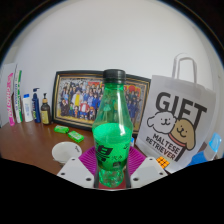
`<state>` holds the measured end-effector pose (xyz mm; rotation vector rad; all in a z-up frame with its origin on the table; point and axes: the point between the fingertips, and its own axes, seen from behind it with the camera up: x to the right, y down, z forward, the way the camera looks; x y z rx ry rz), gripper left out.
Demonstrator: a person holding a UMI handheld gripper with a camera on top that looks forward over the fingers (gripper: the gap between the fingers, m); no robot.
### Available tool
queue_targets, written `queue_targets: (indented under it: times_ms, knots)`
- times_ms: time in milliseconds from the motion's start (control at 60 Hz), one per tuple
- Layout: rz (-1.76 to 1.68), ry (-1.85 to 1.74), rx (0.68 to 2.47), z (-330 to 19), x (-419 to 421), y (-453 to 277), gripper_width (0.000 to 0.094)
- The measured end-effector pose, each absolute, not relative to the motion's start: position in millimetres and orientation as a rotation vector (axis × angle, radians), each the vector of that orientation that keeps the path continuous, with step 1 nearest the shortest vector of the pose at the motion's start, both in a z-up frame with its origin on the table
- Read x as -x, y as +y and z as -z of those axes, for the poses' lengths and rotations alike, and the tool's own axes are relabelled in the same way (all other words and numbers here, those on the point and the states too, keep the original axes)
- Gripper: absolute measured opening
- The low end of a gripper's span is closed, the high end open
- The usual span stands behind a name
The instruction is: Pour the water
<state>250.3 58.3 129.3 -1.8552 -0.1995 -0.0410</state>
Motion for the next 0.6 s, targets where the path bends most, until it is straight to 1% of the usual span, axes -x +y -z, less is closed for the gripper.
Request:
queue_targets:
  times_ms: [233, 317, 350, 517, 600]
  knots:
    - [-0.03, -0.1, 1.887, -94, -261, 67, 0.0356]
    - [-0.018, -0.093, 1.915, -77, -265, 66, 0.0355]
    - [-0.016, -0.093, 1.888, -79, -265, 67, 0.036]
    - [-0.016, -0.084, 1.868, -78, -267, 66, 0.0366]
    - [-0.021, -0.081, 1.864, -79, -267, 67, 0.0401]
